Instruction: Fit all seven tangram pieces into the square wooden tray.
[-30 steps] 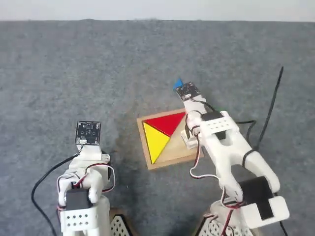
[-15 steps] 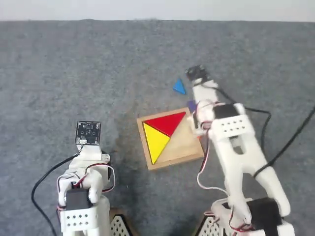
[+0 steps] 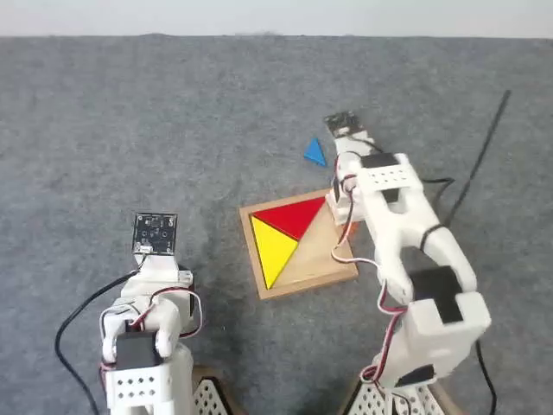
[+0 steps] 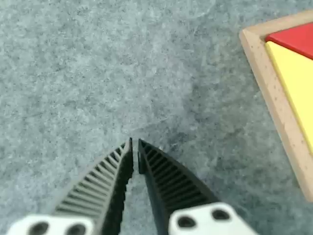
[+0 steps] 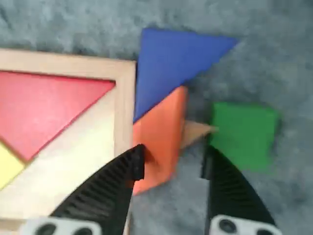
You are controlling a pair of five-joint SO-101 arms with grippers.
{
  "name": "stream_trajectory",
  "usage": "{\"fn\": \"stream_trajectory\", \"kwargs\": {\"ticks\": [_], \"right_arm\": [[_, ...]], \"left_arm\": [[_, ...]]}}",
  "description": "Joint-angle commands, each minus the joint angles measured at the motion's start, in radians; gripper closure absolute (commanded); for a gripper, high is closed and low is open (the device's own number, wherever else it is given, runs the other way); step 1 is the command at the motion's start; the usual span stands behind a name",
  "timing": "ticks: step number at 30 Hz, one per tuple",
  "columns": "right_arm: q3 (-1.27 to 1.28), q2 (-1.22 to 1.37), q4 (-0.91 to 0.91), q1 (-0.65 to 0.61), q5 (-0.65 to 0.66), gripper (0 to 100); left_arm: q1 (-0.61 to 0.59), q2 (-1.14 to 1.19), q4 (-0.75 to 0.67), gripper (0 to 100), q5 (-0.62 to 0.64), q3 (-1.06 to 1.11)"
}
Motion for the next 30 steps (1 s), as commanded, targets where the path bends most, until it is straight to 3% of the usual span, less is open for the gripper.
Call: {"fn": "stream_trajectory", "kwargs": {"ticks": [1, 19, 30], "right_arm": [[-0.043, 0.019, -0.022, -0.018, -0.012, 75.1], [-0.040, 0.050, -0.004, 0.096, -0.075, 89.8], [0.107, -0.257, 0.031, 0.122, -0.115, 90.1]], "left_arm": [[-0.002, -0.018, 0.003, 98, 0.017, -0.013], [-0.002, -0.018, 0.003, 98, 0.017, -0.013], [-0.002, -0.018, 0.003, 98, 0.017, -0.013]]}}
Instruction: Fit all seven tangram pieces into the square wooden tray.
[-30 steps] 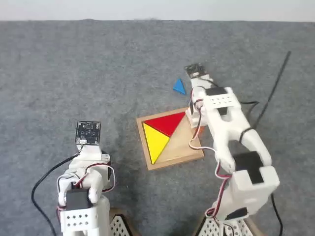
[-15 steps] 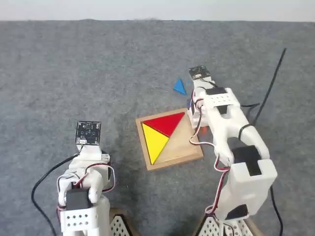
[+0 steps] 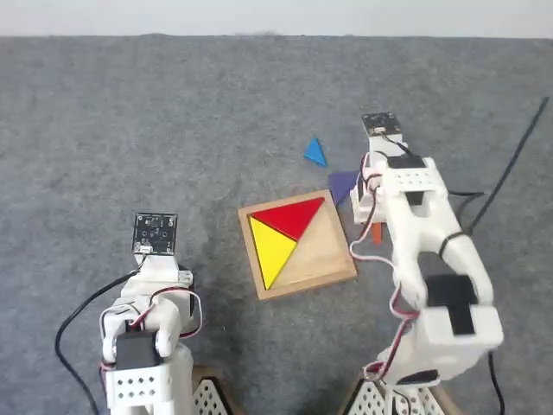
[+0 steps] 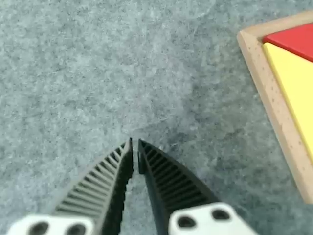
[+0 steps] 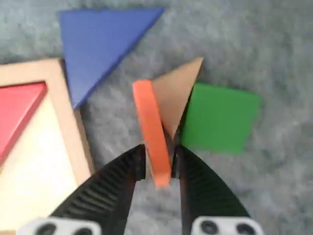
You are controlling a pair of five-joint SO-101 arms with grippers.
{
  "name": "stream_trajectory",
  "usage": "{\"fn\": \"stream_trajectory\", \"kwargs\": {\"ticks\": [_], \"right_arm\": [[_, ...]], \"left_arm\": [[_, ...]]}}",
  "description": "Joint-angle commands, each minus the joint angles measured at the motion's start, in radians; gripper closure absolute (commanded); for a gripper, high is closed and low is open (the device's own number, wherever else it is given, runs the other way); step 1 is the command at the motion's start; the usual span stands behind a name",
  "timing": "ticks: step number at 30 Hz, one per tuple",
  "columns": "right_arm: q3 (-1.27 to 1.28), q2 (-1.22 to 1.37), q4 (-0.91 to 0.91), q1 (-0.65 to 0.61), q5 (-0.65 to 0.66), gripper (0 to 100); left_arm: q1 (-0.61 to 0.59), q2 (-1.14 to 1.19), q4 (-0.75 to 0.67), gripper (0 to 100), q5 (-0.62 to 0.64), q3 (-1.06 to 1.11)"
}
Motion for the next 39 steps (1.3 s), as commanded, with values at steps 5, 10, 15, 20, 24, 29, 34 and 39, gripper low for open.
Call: {"fn": "stream_trajectory", "kwargs": {"ticks": [5, 10, 15, 20, 24, 29, 34, 39], "right_arm": [[0.117, -0.298, 0.016, -0.019, -0.012, 99.5], [0.150, -0.343, 0.007, -0.065, -0.014, 95.5], [0.150, -0.341, -0.028, -0.068, -0.012, 81.2], [0.150, -0.314, -0.059, -0.067, 0.026, 81.5], [0.130, -0.225, -0.074, -0.076, 0.089, 81.6], [0.083, -0.185, -0.071, -0.090, 0.095, 81.6], [0.086, -0.176, -0.074, -0.140, 0.150, 81.7], [0.086, -0.165, -0.073, -0.117, 0.158, 81.8]], "left_arm": [[-0.002, -0.018, 0.003, 98, 0.017, -0.013], [-0.002, -0.018, 0.003, 98, 0.017, -0.013], [-0.002, -0.018, 0.003, 98, 0.017, -0.013], [-0.002, -0.018, 0.003, 98, 0.017, -0.013], [-0.002, -0.018, 0.003, 98, 0.017, -0.013], [-0.002, -0.018, 0.003, 98, 0.017, -0.013], [-0.002, -0.018, 0.003, 98, 0.017, -0.013], [-0.002, -0.018, 0.003, 98, 0.017, -0.013]]}}
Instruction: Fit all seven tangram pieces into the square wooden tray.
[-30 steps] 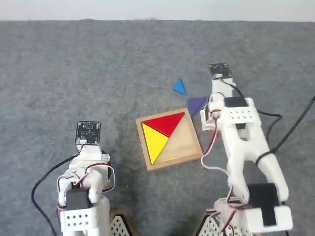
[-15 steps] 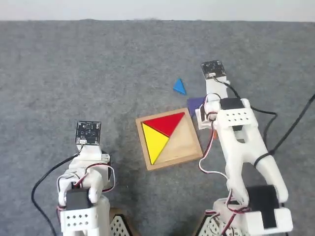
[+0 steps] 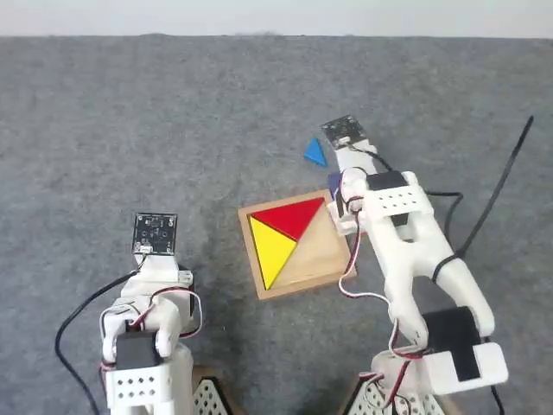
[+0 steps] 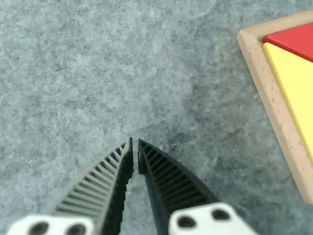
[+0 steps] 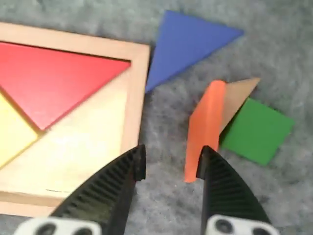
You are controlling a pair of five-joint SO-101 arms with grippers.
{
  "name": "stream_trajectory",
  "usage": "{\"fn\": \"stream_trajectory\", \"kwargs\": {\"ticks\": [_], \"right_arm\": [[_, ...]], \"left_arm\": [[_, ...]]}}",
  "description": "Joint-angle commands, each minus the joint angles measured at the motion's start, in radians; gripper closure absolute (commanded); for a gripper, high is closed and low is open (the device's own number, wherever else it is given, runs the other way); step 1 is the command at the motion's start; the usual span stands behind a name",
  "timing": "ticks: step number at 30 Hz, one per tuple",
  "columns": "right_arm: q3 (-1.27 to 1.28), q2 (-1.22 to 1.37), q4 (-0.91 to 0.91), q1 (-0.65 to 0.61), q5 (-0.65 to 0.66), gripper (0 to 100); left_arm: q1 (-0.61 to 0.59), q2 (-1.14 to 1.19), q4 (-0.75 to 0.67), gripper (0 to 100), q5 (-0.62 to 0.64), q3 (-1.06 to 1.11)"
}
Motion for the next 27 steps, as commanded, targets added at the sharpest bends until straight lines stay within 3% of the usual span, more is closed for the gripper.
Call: {"fn": "stream_trajectory", "kwargs": {"ticks": [1, 13, 25, 27], "right_arm": [[-0.057, 0.018, -0.016, 0.013, 0.018, 81.8], [-0.141, 0.186, -0.031, 0.104, 0.061, 81.8], [-0.137, 0.199, -0.033, 0.056, 0.074, 81.5], [-0.132, 0.199, -0.031, 0.050, 0.127, 81.7]], "left_arm": [[-0.002, -0.018, 0.003, 98, 0.017, -0.013], [-0.002, -0.018, 0.003, 98, 0.017, -0.013], [-0.002, -0.018, 0.003, 98, 0.017, -0.013], [-0.002, -0.018, 0.003, 98, 0.017, -0.013]]}}
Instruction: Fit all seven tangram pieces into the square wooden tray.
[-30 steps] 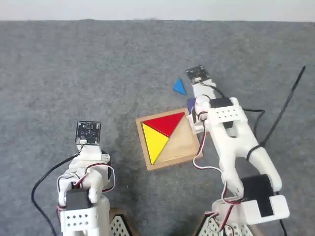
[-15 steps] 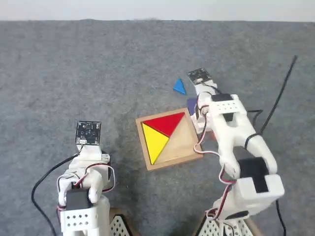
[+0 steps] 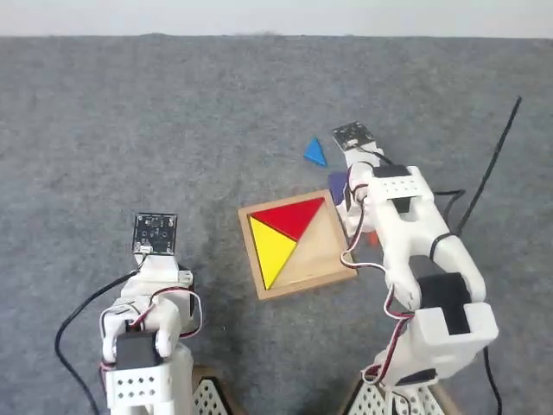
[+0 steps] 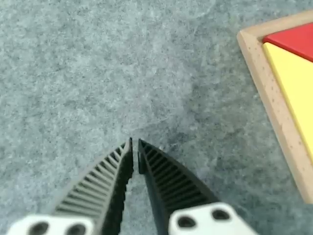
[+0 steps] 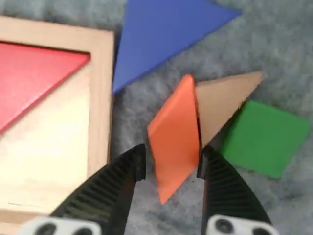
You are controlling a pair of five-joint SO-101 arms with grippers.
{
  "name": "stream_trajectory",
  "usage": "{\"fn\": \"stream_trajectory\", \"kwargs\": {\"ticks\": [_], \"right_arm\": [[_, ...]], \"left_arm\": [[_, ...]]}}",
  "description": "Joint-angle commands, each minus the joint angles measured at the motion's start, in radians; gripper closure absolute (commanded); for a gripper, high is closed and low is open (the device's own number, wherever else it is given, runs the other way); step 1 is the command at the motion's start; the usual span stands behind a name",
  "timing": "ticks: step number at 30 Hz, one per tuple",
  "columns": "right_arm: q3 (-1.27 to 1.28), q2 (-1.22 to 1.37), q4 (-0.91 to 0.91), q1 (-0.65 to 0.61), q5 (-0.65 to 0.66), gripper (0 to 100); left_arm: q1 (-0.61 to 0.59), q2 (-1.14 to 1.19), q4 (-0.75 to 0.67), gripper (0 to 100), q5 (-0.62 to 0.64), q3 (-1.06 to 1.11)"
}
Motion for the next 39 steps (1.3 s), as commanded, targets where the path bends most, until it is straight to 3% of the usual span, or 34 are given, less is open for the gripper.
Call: {"fn": "stream_trajectory", "kwargs": {"ticks": [1, 12, 19, 23, 32, 39], "right_arm": [[-0.029, -0.007, -0.013, -0.015, 0.091, 81.8], [-0.017, 0.044, 0.042, -0.042, 0.216, 81.8], [-0.017, 0.039, 0.047, -0.045, 0.135, 97.2], [-0.012, 0.007, 0.047, -0.044, 0.132, 96.5], [-0.011, -0.257, 0.153, -0.071, -0.035, 96.5], [-0.011, -0.280, 0.159, -0.246, -0.084, 96.1]], "left_arm": [[-0.002, -0.018, 0.003, 98, 0.017, -0.013], [-0.002, -0.018, 0.003, 98, 0.017, -0.013], [-0.002, -0.018, 0.003, 98, 0.017, -0.013], [-0.002, -0.018, 0.003, 98, 0.017, -0.013], [-0.002, -0.018, 0.003, 98, 0.017, -0.013], [-0.002, -0.018, 0.003, 98, 0.017, -0.013]]}}
